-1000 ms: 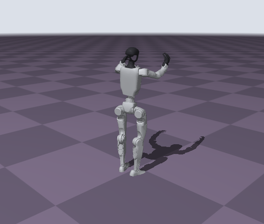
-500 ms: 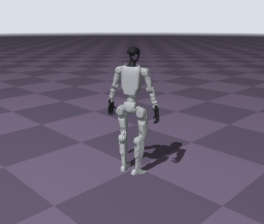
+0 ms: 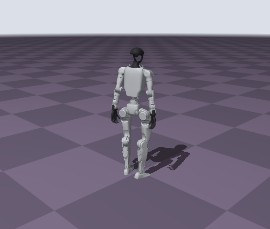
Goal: In place motions
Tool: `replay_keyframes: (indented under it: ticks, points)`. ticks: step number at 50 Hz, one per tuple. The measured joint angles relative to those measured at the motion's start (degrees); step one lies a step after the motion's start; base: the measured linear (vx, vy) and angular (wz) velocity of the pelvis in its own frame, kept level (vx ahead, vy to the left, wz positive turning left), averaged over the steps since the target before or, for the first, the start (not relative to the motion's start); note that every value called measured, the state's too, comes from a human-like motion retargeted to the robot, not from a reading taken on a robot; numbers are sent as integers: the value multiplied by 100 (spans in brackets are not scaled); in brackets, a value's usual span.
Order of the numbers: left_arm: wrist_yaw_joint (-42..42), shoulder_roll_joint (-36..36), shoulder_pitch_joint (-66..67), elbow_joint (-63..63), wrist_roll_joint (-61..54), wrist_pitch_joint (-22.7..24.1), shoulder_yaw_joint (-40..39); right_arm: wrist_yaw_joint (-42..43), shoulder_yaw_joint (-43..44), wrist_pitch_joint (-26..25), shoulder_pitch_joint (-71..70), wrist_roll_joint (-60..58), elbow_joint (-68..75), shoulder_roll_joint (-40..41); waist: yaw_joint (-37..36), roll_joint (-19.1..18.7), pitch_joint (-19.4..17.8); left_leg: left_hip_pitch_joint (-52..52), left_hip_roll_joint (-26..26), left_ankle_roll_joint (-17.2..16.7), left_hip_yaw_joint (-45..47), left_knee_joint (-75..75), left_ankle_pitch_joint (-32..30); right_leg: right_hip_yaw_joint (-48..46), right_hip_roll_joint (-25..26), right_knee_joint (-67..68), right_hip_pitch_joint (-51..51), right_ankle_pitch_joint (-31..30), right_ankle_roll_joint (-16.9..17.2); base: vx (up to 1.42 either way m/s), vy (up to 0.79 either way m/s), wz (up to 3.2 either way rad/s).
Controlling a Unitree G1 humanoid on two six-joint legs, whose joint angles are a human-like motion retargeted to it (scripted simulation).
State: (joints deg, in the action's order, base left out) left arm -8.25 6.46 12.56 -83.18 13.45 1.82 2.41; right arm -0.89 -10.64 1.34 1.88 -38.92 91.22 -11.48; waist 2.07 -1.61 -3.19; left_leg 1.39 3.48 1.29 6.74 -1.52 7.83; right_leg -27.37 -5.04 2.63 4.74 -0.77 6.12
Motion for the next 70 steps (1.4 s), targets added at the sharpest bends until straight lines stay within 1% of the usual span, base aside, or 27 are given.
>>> replay_keyframes:
  ticks: [3, 7, 12, 15, 18, 21, 24, 29, 32, 35, 38, 40, 43, 46, 48, 50, 53, 55, 57, 61, 66, 70]
  points:
    - [56, 49, 15, 39, 184, 44, 37, -106, 159, 19, -48, 399, 37, 45, -106, 0, 65, -9, -16, -1, 92, 18, 10, 93, 35, 5, -63, 10, -33, 0, -1, -40]
    - [102, 128, 27, 7, 169, 39, -5, -378, 292, 47, -111, 779, 53, 35, 26, -11, 137, 8, -22, -20, -47, 44, 24, -31, 16, 11, -81, 16, -9, 0, -1, 21]
    - [174, 185, -14, -140, -22, 29, -163, -186, 414, 184, -79, 882, 27, -7, -26, -24, 184, 1, -62, -34, 10, 49, 33, 32, 0, 48, -97, 27, 45, 0, 0, 0]
    - [82, 258, -157, -379, -89, 110, -212, -209, 568, 289, -90, 1101, 127, -13, -28, -11, 264, -44, -57, -42, 1, 44, 25, 10, -9, 43, -115, 30, 49, 0, 0, 0]
    - [-110, 373, -530, -653, -212, 40, -261, -378, 785, 373, -251, 1570, 248, -38, -27, 1, 410, -122, -53, -57, -20, 42, 5, -33, -19, 29, -153, 35, 45, -6, -1, 13]
    - [-388, 543, -1159, -732, -465, 48, -288, -513, 1057, 412, -677, 2259, 220, -99, -38, -3, 604, -211, -50, -71, -45, 35, -17, -88, -30, 19, -201, 38, 33, -5, 0, 14]
    - [-813, 796, -2187, -659, -636, 23, -402, -633, 1310, 425, -1483, 2908, -58, -202, -57, 9, 764, -265, -30, -80, -67, 23, -38, -126, -46, 14, -228, 45, 6, -6, 0, 10]
    - [-1151, 1426, -4207, -281, -1261, 74, -441, -949, 1636, 408, -3396, 3150, -630, -670, -104, 11, 1169, -320, -6, -77, -87, 6, -53, -137, -54, 13, -257, 49, -10, 1, 0, 1]
    - [-1046, 1664, -5537, 27, -1770, 36, -633, -1160, 1632, 373, -4678, 3915, -980, -976, -90, -27, 1416, -384, -17, -73, -90, 0, -44, -141, -39, 16, -314, 48, 7, 7, 1, 2]
    - [-805, 1834, -6817, 383, -2445, 80, -749, -1277, 1363, 345, -5848, 5109, -1432, -1224, -133, -107, 1717, -504, -38, -67, -61, -3, -11, -97, -32, 25, -451, 52, 39, 13, 6, -13]
    - [-552, 2147, -7895, 809, -3356, 217, -495, -1290, 726, 451, -6886, 6192, -1920, -1576, -243, -144, 2057, -673, -36, -50, -20, -5, 38, -22, -44, 41, -663, 61, 73, 15, 7, -20]
    - [-426, 2408, -8488, 1156, -4021, 345, -213, -1254, 157, 571, -7589, 6762, -2201, -1960, -329, -160, 2220, -768, -31, -42, -13, -10, 67, 25, -59, 52, -783, 63, 97, 13, 7, -17]
    - [-223, 2901, -9266, 1678, -4767, 517, 163, -1082, -669, 794, -8643, 7334, -2564, -2527, -379, -160, 2383, -867, -34, -37, -11, -15, 99, 75, -69, 55, -899, 64, 127, 13, 0, -12]
    - [212, 3382, -10190, 2043, -5365, 758, 591, -618, -1431, 1089, -9748, 7738, -2889, -3094, -421, -137, 2437, -986, -38, -39, -2, -18, 122, 103, -85, 59, -1020, 66, 156, 4, -1, -2]
    - [588, 3718, -10801, 2250, -5785, 1007, 896, -194, -1945, 1307, -10505, 7960, -3091, -3486, -474, -136, 2441, -1087, -40, -37, 11, -22, 137, 119, -94, 66, -1121, 68, 173, 0, 0, 0]
    - [1055, 3925, -11327, 2437, -6075, 1389, 1094, 237, -2450, 1559, -11225, 8089, -3283, -3886, -551, -138, 2449, -1194, -46, -31, 25, -30, 151, 138, -99, 77, -1228, 70, 192, -4, 3, -2]
    - [1604, 4147, -11907, 2630, -6307, 2058, 1230, 826, -3048, 1878, -12115, 8149, -3551, -4376, -608, -160, 2433, -1311, -38, -27, 14, -33, 161, 133, -119, 85, -1334, 73, 219, -11, 8, 4]
    - [1811, 4313, -12191, 2688, -6405, 2309, 1290, 1134, -3356, 1995, -12648, 8165, -3648, -4562, -622, -204, 2407, -1371, -31, -29, 0, -40, 166, 125, -134, 91, -1380, 73, 235, -10, 10, 8]
    - [1785, 4466, -12366, 2701, -6467, 2308, 1303, 1314, -3525, 2031, -13054, 8276, -3660, -4607, -636, -265, 2378, -1413, -25, -28, -9, -49, 171, 123, -147, 102, -1413, 69, 250, -10, 11, 6]
    - [1721, 4592, -12503, 2677, -6658, 2252, 1249, 1402, -3595, 2081, -13473, 8617, -3621, -4557, -689, -342, 2317, -1442, -8, -21, -23, -65, 181, 118, -170, 124, -1439, 63, 266, -10, 9, 1]
    - [1684, 4563, -12448, 2667, -6711, 2225, 1235, 1631, -3642, 2245, -13488, 8782, -3626, -4544, -701, -395, 2240, -1406, -1, -13, -34, -49, 180, 107, -153, 122, -1418, 71, 260, -1, 1, 0]
    - [1677, 4534, -12329, 2658, -6579, 2229, 1208, 1609, -3621, 2240, -13334, 8736, -3611, -4520, -680, -431, 2185, -1390, -12, -16, -44, -40, 167, 99, -129, 115, -1405, 84, 246, 0, 0, 0]
